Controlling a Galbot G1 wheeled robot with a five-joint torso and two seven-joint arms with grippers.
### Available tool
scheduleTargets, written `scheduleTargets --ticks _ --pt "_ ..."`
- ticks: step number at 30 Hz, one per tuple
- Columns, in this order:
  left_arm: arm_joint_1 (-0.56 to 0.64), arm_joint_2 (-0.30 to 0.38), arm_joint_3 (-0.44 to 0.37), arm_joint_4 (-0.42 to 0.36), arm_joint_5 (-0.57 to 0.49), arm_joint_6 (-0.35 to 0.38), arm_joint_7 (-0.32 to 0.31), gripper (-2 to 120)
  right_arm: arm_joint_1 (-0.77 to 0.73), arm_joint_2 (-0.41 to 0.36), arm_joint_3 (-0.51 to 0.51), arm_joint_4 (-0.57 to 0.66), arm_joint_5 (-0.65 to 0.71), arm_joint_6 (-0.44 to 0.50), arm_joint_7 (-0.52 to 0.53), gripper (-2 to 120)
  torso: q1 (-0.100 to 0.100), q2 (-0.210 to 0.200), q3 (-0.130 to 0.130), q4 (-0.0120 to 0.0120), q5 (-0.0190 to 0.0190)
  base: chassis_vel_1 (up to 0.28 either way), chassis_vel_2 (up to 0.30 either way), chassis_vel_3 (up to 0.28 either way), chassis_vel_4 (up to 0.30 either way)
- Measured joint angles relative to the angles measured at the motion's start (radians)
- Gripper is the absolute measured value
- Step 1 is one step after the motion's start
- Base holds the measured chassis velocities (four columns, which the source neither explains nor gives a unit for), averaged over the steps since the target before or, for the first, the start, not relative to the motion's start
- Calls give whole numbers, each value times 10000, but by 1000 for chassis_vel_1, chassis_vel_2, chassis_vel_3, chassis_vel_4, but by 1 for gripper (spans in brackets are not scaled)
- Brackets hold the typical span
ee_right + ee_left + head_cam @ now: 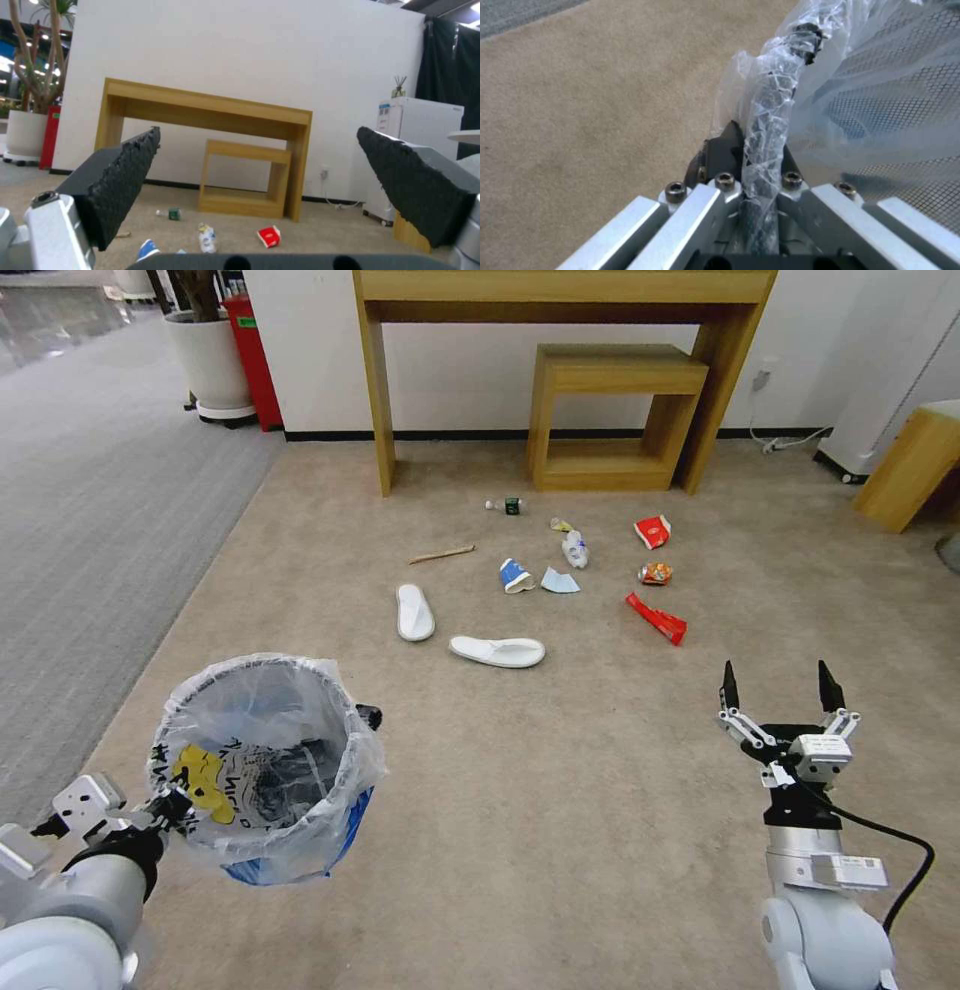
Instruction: Pick up the trash bin and place the garbage on the floor into it.
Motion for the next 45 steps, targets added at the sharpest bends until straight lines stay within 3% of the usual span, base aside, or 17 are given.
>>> scheduleTargets --ticks 29,45 --pt "72 85 -157 0 -20 1 115 1 -59 65 -64 139 36 40 88 100 -1 0 -1 0 -2 24 28 -20 -23" --pt "-59 416 -874 224 -291 1 198 1 -35 162 -94 165 5 24 70 100 -1 0 0 0 -4 -187 189 186 -198"
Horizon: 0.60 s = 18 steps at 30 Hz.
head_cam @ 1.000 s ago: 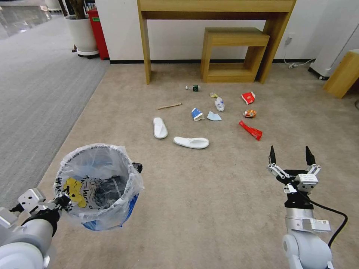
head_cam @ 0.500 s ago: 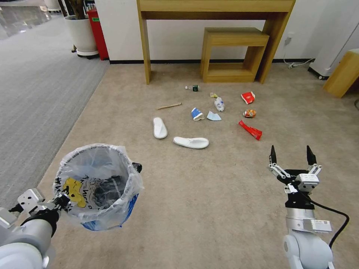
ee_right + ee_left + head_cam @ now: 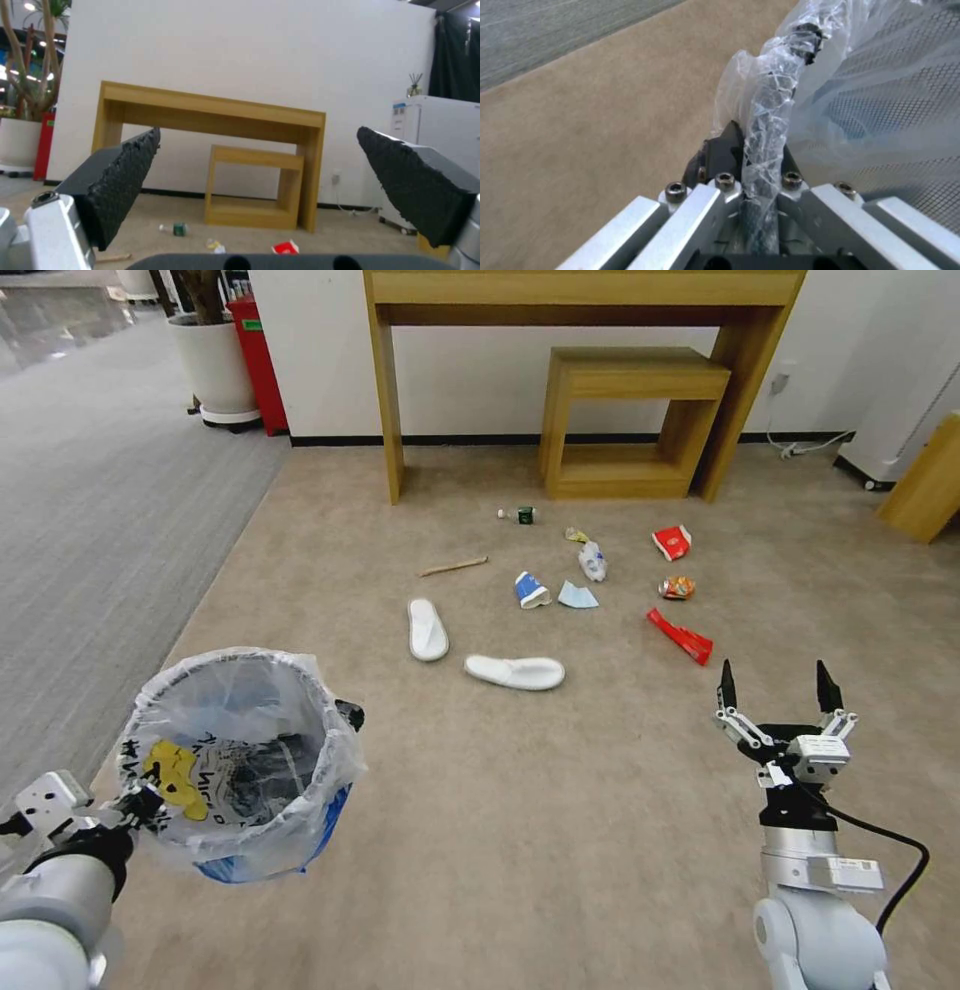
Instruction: Pick up the trash bin and place the garbage on the floor into it.
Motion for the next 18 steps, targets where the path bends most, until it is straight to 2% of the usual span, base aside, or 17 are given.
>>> scheduleTargets --ticks 4,18 --pt "-15 69 -117 52 -97 1 5 1 -1 16 0 2 -17 -19 2 100 0 0 1 0 4 -288 302 295 -302" --pt "-79 92 -130 81 -200 -1 8 1 -70 40 17 93 -65 -28 21 100 1 0 1 -1 -1 -356 337 343 -343"
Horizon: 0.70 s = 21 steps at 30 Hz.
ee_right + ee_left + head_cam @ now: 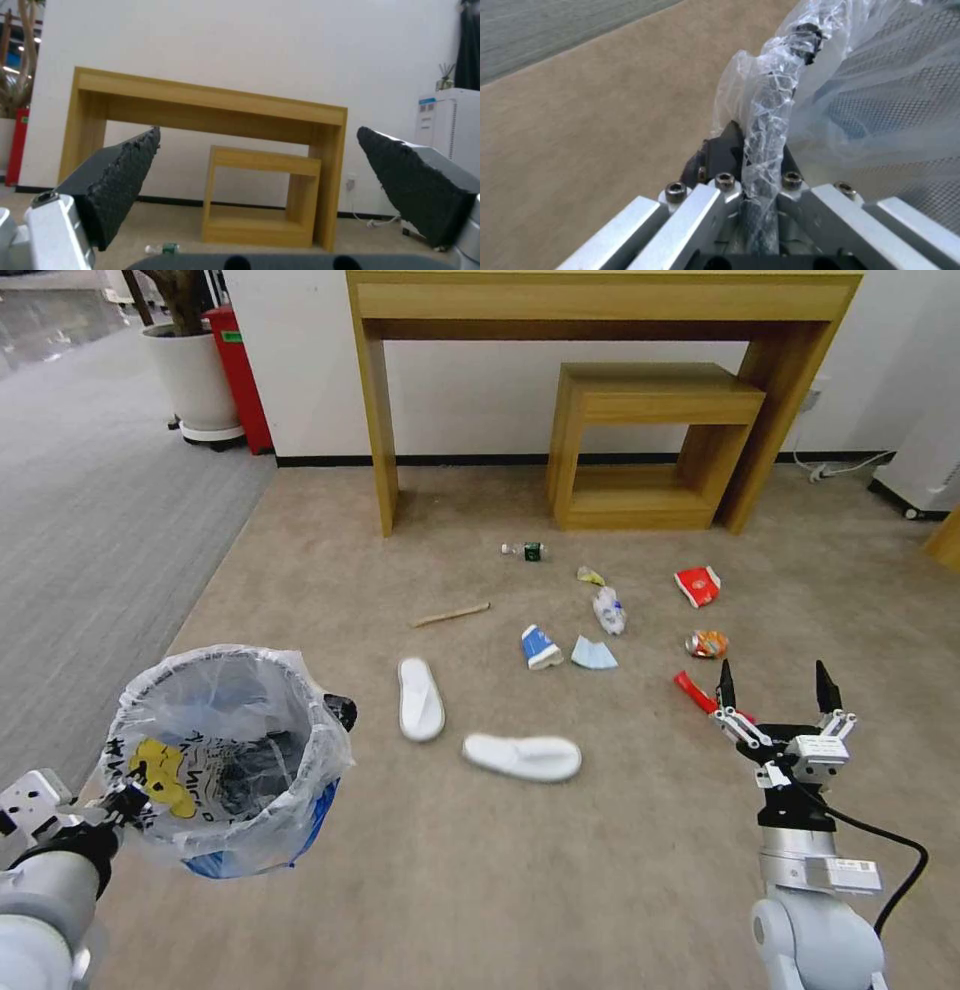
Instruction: Pick up the trash bin and place the garbage on the floor into it.
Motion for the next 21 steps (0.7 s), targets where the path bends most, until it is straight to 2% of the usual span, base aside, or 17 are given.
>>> scheduleTargets --ticks 15,19,21 --pt "131 -166 41 -212 41 -2 0 1 -45 -65 -61 -3 91 170 70 100 0 1 0 0 7 -334 337 319 -331" --pt "162 -218 104 -260 63 -3 0 1 -69 -96 -79 12 87 178 219 100 2 0 3 1 5 -224 263 268 -237" --pt "168 -232 111 -274 84 -4 -2 1 -115 -121 -117 41 51 108 369 100 2 0 3 0 3 -141 148 83 -125"
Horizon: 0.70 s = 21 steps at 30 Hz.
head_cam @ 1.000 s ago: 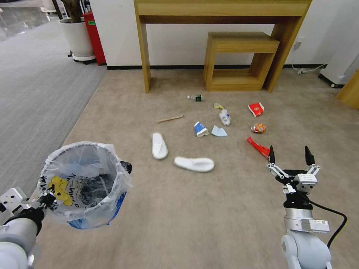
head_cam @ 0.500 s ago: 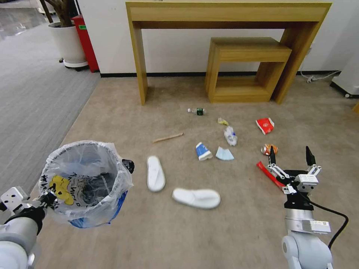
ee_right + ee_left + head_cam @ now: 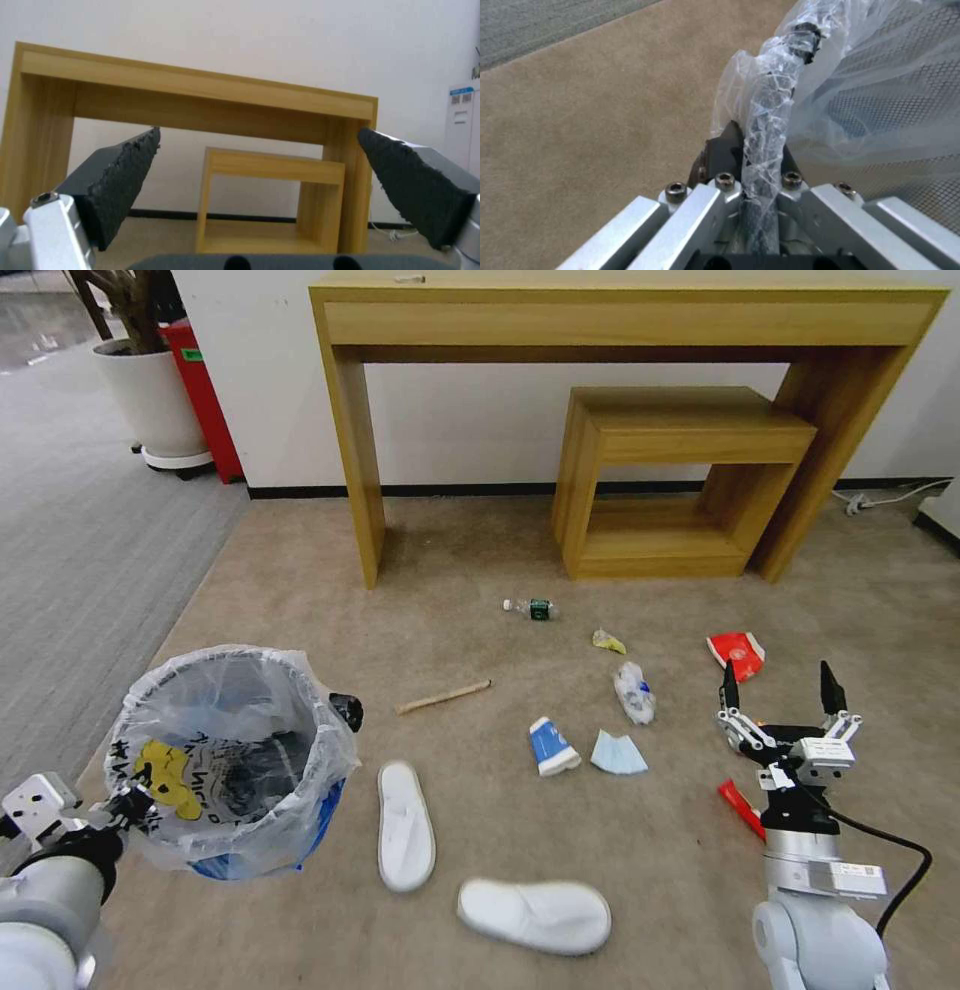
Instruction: Pick up the trash bin and place the garbage on the floor into it.
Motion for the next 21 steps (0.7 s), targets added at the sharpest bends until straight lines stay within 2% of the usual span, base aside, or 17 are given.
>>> scheduleTargets --ticks 6,10,14,15,17,18,21 --pt "14 -19 23 -17 3 0 0 1 -80 -71 -40 56 -167 -305 177 100 -2 1 -6 0 1 31 -26 -20 22" --pt "11 -22 26 -18 6 1 -1 1 -170 -356 -182 230 -312 -1058 326 100 -3 1 -8 0 2 61 -39 -55 38" --pt "-8 -1 78 -17 5 2 0 1 -450 -1361 -610 488 -128 -2727 512 100 -2 1 -4 0 2 0 0 0 0" --pt "-8 -1 78 -17 5 2 0 1 -450 -1361 -610 488 -128 -2727 512 100 -2 1 -4 0 2 0 0 0 0" --pt "-55 55 142 -8 8 3 0 1 -617 -2086 -818 502 85 -3497 516 100 -3 1 -5 0 4 0 0 0 0" --pt "-55 55 142 -8 8 3 0 1 -617 -2086 -818 502 85 -3497 516 100 -3 1 -5 0 4 0 0 0 0" --pt "-98 87 283 28 31 3 1 1 -885 -3995 -1387 557 923 -5361 513 100 -2 1 -4 -1 0 0 0 0 0"
